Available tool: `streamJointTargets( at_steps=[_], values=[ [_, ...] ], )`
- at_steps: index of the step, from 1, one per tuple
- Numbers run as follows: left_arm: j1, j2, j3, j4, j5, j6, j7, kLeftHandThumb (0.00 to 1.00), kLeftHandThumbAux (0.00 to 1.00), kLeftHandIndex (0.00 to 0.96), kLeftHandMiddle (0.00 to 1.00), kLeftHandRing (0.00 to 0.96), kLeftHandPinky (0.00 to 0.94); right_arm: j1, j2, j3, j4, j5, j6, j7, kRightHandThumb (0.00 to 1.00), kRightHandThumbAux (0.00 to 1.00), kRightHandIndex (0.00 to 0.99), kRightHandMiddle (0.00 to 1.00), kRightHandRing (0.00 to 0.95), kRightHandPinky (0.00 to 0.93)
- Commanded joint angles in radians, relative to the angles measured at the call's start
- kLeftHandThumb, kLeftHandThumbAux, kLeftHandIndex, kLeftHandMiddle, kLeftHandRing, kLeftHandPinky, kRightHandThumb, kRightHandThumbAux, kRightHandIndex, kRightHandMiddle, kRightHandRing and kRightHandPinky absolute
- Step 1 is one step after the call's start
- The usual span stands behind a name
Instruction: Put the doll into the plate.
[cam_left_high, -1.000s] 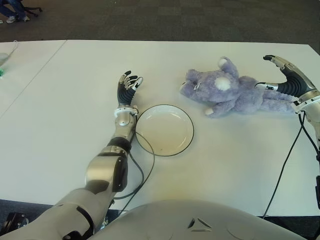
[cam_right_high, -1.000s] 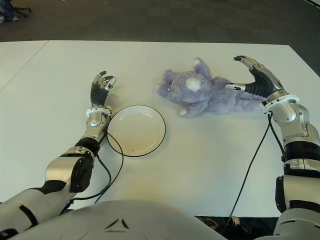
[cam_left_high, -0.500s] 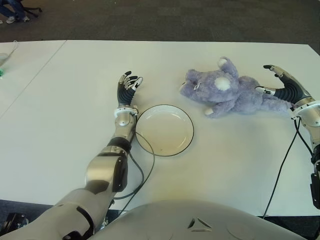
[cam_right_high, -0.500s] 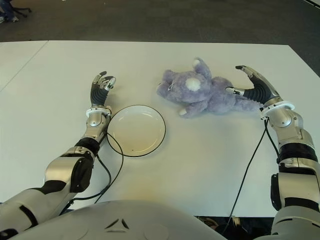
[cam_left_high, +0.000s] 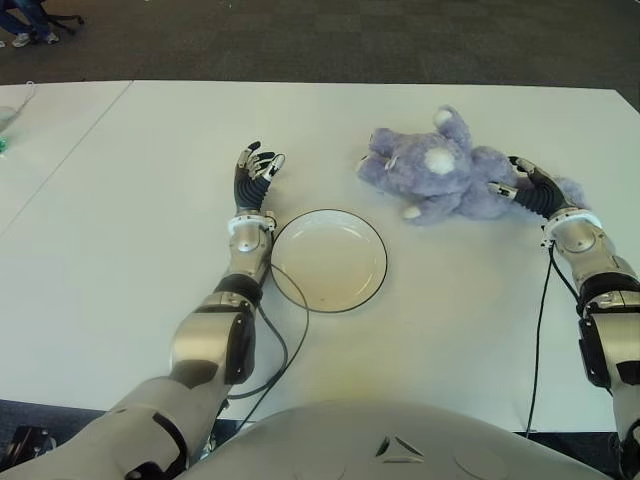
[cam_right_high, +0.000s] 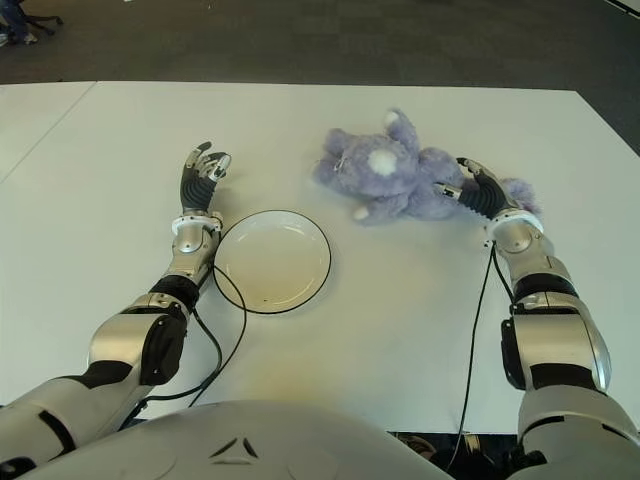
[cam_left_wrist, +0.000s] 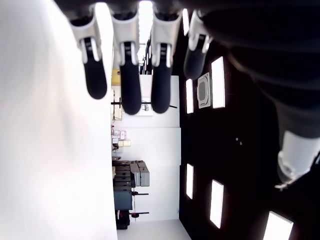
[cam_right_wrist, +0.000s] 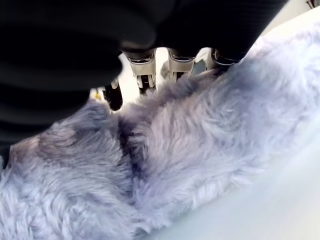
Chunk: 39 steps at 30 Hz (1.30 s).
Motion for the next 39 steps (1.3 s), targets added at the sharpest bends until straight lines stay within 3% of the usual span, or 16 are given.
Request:
streamJointTargets(
  at_steps=[1, 20, 29, 31, 33, 34, 36, 39],
  values=[
    [0.241, -0.046, 0.012, 0.154, -0.002, 0.091, -0.007, 0.000, 0.543, 0.173, 0.328, 0.329, 0.288, -0.004, 0.070, 0.061, 0.082, -0.058, 0.091, -0.009, 0.193, 0.470, 0.054, 0.000, 0.000, 0.000],
    [0.243, -0.051, 0.022, 0.153, -0.014, 0.084, -0.022, 0.000, 0.548, 0.176, 0.344, 0.330, 0.289, 0.005, 0.108, 0.110, 0.101, -0.065, 0.148, -0.105, 0.208, 0.534, 0.024, 0.000, 0.000, 0.000],
    [0.241, -0.057, 0.026, 0.153, -0.018, 0.085, -0.026, 0.000, 0.547, 0.166, 0.338, 0.333, 0.291, 0.011, 0.121, 0.099, 0.105, -0.043, 0.162, -0.161, 0.214, 0.598, 0.044, 0.000, 0.000, 0.022],
    [0.242, -0.058, 0.028, 0.153, -0.020, 0.085, -0.028, 0.000, 0.543, 0.163, 0.338, 0.335, 0.296, 0.014, 0.124, 0.077, 0.107, -0.021, 0.163, -0.163, 0.232, 0.626, 0.087, 0.033, 0.041, 0.098],
    [0.243, -0.059, 0.030, 0.154, -0.022, 0.086, -0.030, 0.000, 0.540, 0.167, 0.337, 0.332, 0.282, 0.017, 0.125, 0.047, 0.110, 0.010, 0.166, -0.154, 0.625, 0.711, 0.372, 0.382, 0.452, 0.488],
    [0.244, -0.059, 0.031, 0.154, -0.022, 0.087, -0.030, 0.000, 0.539, 0.167, 0.337, 0.331, 0.279, 0.018, 0.125, 0.037, 0.111, 0.020, 0.168, -0.151, 0.672, 0.718, 0.408, 0.521, 0.580, 0.622],
    [0.244, -0.058, 0.030, 0.154, -0.019, 0.089, -0.026, 0.000, 0.539, 0.166, 0.338, 0.329, 0.265, 0.019, 0.128, 0.007, 0.112, 0.050, 0.180, -0.145, 0.689, 0.718, 0.422, 0.614, 0.654, 0.664],
    [0.246, -0.058, 0.026, 0.154, -0.012, 0.081, -0.019, 0.000, 0.543, 0.171, 0.340, 0.330, 0.271, 0.016, 0.133, -0.024, 0.114, 0.078, 0.217, -0.151, 0.692, 0.718, 0.425, 0.660, 0.693, 0.682]
  ],
)
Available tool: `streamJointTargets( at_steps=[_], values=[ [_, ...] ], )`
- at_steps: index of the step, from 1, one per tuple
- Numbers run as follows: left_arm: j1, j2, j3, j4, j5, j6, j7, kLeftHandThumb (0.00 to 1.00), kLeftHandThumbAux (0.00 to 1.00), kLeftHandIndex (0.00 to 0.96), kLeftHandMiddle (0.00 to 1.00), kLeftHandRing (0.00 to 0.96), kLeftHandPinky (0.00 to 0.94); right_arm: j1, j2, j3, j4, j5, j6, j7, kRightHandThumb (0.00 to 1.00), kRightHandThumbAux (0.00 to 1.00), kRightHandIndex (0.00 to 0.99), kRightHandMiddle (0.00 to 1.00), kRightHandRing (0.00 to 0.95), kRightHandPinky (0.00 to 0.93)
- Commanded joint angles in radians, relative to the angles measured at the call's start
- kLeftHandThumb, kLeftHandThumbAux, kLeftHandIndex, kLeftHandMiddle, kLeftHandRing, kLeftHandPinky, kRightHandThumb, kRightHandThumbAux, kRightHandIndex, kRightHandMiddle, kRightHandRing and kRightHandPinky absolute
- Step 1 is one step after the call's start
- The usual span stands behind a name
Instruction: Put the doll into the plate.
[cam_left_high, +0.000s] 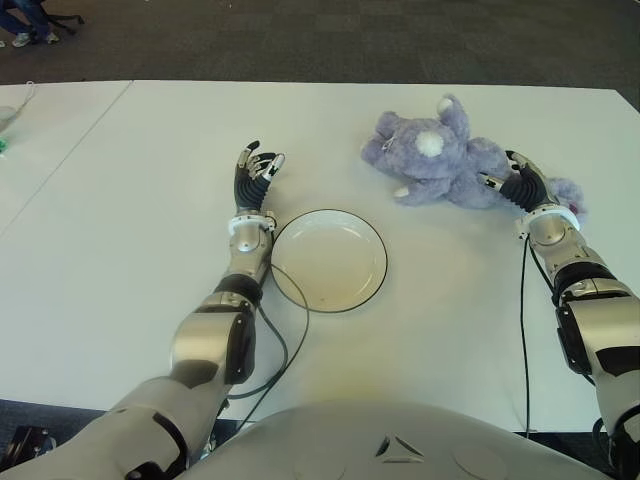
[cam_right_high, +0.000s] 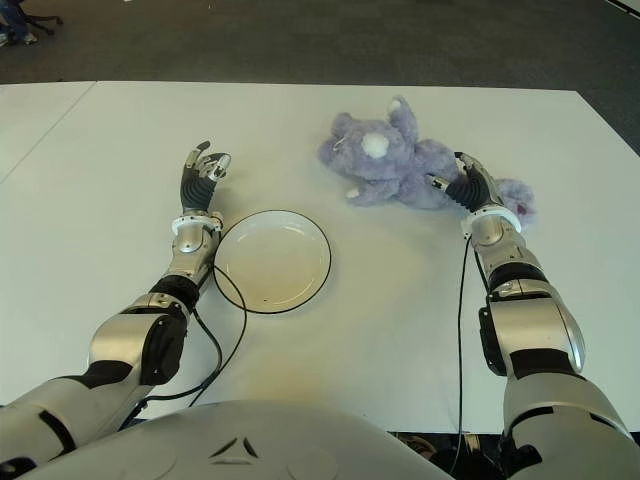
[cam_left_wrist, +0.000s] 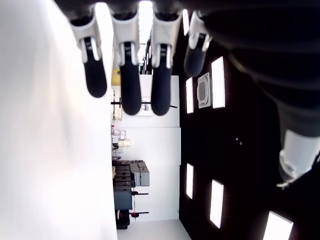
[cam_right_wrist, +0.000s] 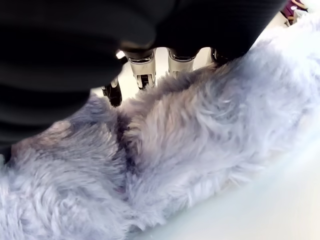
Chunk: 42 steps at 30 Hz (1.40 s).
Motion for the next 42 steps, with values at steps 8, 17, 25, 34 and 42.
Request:
streamJointTargets(
  at_steps=[8, 17, 25, 34, 42],
  values=[
    [0.245, -0.059, 0.002, 0.152, 0.009, 0.069, -0.002, 0.000, 0.559, 0.185, 0.348, 0.338, 0.296, 0.053, 0.055, -0.092, 0.054, 0.074, 0.194, 0.010, 0.697, 0.717, 0.434, 0.731, 0.753, 0.741],
    [0.243, -0.060, -0.008, 0.153, 0.021, 0.079, 0.011, 0.000, 0.565, 0.174, 0.342, 0.330, 0.280, 0.046, 0.027, -0.143, 0.046, 0.109, 0.196, 0.010, 0.703, 0.715, 0.440, 0.796, 0.808, 0.822],
    [0.241, -0.060, -0.006, 0.154, 0.013, 0.081, -0.001, 0.000, 0.560, 0.171, 0.349, 0.336, 0.277, 0.050, -0.005, -0.194, 0.044, 0.137, 0.179, 0.003, 0.704, 0.714, 0.441, 0.816, 0.830, 0.821],
    [0.238, -0.062, -0.004, 0.155, 0.013, 0.082, 0.004, 0.000, 0.568, 0.172, 0.347, 0.336, 0.285, 0.053, -0.018, -0.213, 0.045, 0.131, 0.173, -0.012, 0.700, 0.717, 0.440, 0.816, 0.832, 0.799],
    [0.240, -0.065, -0.001, 0.156, 0.011, 0.073, 0.006, 0.000, 0.558, 0.186, 0.357, 0.350, 0.304, 0.061, -0.024, -0.217, 0.038, 0.121, 0.125, -0.046, 0.697, 0.719, 0.439, 0.815, 0.826, 0.779]
  ],
)
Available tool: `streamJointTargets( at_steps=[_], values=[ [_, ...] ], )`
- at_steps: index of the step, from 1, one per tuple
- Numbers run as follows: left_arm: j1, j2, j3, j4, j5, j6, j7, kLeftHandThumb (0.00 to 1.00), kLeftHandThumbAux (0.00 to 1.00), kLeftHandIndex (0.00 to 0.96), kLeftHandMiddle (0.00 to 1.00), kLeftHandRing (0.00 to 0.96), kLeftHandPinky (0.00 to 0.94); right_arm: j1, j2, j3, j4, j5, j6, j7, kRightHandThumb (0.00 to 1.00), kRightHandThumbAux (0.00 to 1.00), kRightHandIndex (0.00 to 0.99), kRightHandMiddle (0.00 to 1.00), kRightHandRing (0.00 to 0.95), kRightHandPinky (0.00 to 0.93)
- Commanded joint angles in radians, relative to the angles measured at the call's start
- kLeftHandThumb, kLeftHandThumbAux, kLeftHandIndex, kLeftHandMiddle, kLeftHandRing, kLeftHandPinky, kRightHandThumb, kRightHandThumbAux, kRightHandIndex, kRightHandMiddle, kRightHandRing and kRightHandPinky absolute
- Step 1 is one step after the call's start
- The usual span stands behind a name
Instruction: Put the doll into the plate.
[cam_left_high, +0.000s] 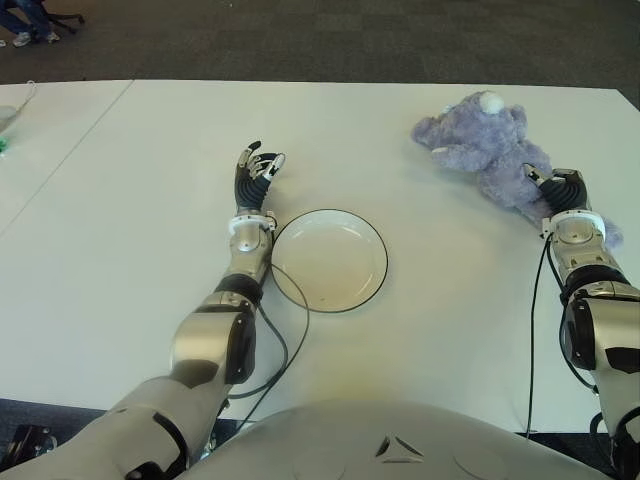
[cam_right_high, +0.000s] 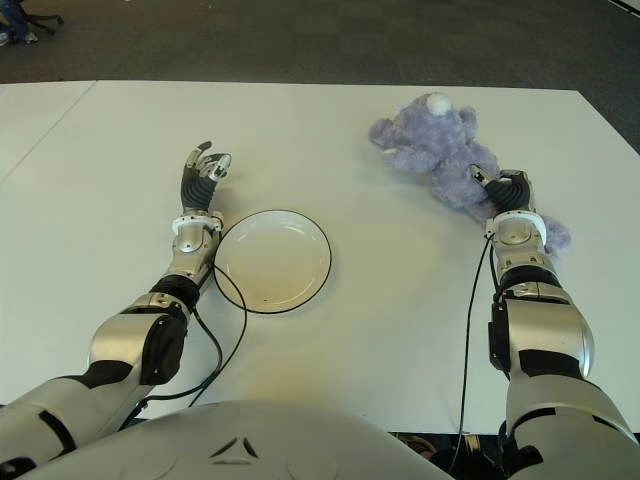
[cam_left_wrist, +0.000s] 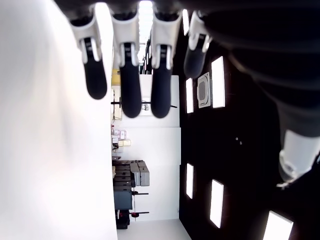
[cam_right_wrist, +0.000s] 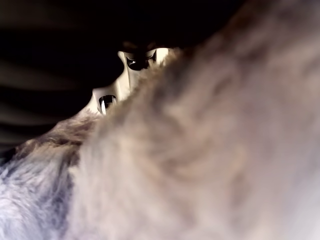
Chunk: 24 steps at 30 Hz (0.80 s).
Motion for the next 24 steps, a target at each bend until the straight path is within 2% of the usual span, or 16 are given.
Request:
streamJointTargets(
  at_steps=[1, 11, 24],
  values=[
    [0.242, -0.063, 0.005, 0.156, 0.005, 0.074, 0.008, 0.000, 0.558, 0.187, 0.356, 0.350, 0.303, 0.052, 0.000, -0.014, 0.027, 0.006, -0.008, -0.023, 0.697, 0.719, 0.439, 0.815, 0.826, 0.778],
    [0.238, -0.062, -0.006, 0.156, 0.018, 0.085, 0.030, 0.000, 0.556, 0.187, 0.358, 0.338, 0.263, 0.053, -0.009, -0.012, 0.019, 0.005, -0.068, -0.016, 0.697, 0.719, 0.440, 0.819, 0.829, 0.775],
    [0.237, -0.060, -0.010, 0.158, 0.019, 0.096, 0.034, 0.000, 0.539, 0.174, 0.343, 0.326, 0.248, 0.050, -0.012, -0.011, 0.020, 0.004, -0.074, -0.008, 0.696, 0.718, 0.440, 0.816, 0.826, 0.764]
  ],
)
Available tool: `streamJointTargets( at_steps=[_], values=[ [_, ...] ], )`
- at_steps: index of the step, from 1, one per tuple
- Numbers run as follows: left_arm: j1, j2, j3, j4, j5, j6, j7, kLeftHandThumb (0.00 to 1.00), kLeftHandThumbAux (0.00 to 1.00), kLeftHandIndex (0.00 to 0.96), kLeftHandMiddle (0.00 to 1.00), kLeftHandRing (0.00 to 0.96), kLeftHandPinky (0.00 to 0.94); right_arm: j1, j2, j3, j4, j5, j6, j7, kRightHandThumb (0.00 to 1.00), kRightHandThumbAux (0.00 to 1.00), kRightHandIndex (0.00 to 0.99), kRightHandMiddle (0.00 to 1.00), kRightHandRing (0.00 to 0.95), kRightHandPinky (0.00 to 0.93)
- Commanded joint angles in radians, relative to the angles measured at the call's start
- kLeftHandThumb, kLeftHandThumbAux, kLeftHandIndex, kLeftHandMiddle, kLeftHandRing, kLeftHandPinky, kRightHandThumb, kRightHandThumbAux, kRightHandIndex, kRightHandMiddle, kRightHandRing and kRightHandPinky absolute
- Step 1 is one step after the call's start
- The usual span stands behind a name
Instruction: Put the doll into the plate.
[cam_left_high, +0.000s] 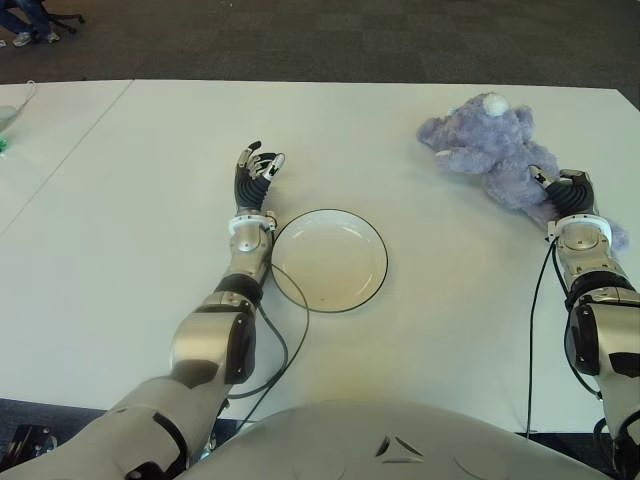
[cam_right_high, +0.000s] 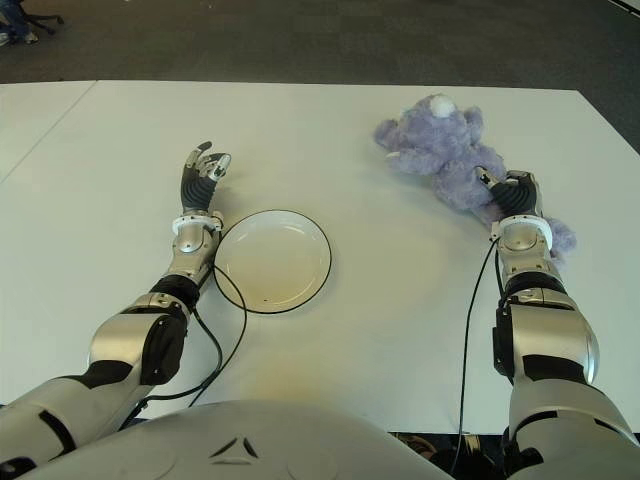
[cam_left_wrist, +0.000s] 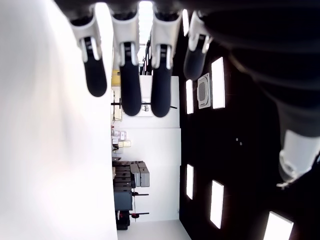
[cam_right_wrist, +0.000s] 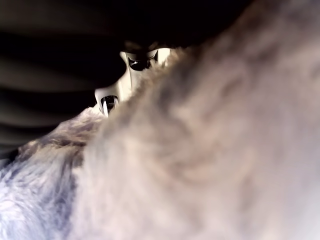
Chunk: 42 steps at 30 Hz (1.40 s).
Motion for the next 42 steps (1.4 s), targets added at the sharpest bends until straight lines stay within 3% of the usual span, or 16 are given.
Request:
streamJointTargets(
  at_steps=[1, 6, 17, 25, 32, 42],
  values=[
    [0.237, -0.060, -0.006, 0.158, 0.019, 0.095, 0.028, 0.000, 0.539, 0.175, 0.345, 0.327, 0.253, 0.023, 0.003, -0.006, 0.020, 0.004, -0.007, 0.009, 0.696, 0.718, 0.440, 0.816, 0.826, 0.762],
    [0.239, -0.059, -0.009, 0.159, 0.022, 0.097, 0.033, 0.000, 0.537, 0.177, 0.350, 0.333, 0.277, 0.013, 0.004, -0.002, 0.017, 0.000, -0.014, 0.004, 0.695, 0.719, 0.440, 0.817, 0.827, 0.753],
    [0.232, -0.058, 0.010, 0.158, 0.000, 0.097, 0.012, 0.000, 0.584, 0.182, 0.368, 0.353, 0.293, 0.021, 0.040, 0.034, -0.095, -0.022, -0.223, -0.044, 0.695, 0.718, 0.440, 0.825, 0.835, 0.785],
    [0.233, -0.055, 0.004, 0.157, 0.007, 0.093, 0.008, 0.000, 0.589, 0.182, 0.356, 0.349, 0.298, 0.058, 0.075, 0.040, -0.169, -0.004, -0.338, -0.016, 0.697, 0.717, 0.439, 0.843, 0.848, 0.809],
    [0.233, -0.053, 0.006, 0.158, 0.005, 0.096, 0.004, 0.000, 0.574, 0.178, 0.358, 0.348, 0.293, 0.076, 0.102, 0.050, -0.215, -0.016, -0.403, -0.020, 0.698, 0.717, 0.439, 0.855, 0.856, 0.825],
    [0.227, -0.054, 0.002, 0.159, 0.010, 0.102, 0.019, 0.000, 0.586, 0.186, 0.373, 0.359, 0.300, 0.150, 0.136, 0.060, -0.380, -0.007, -0.474, 0.008, 0.700, 0.717, 0.439, 0.864, 0.864, 0.831]
  ],
)
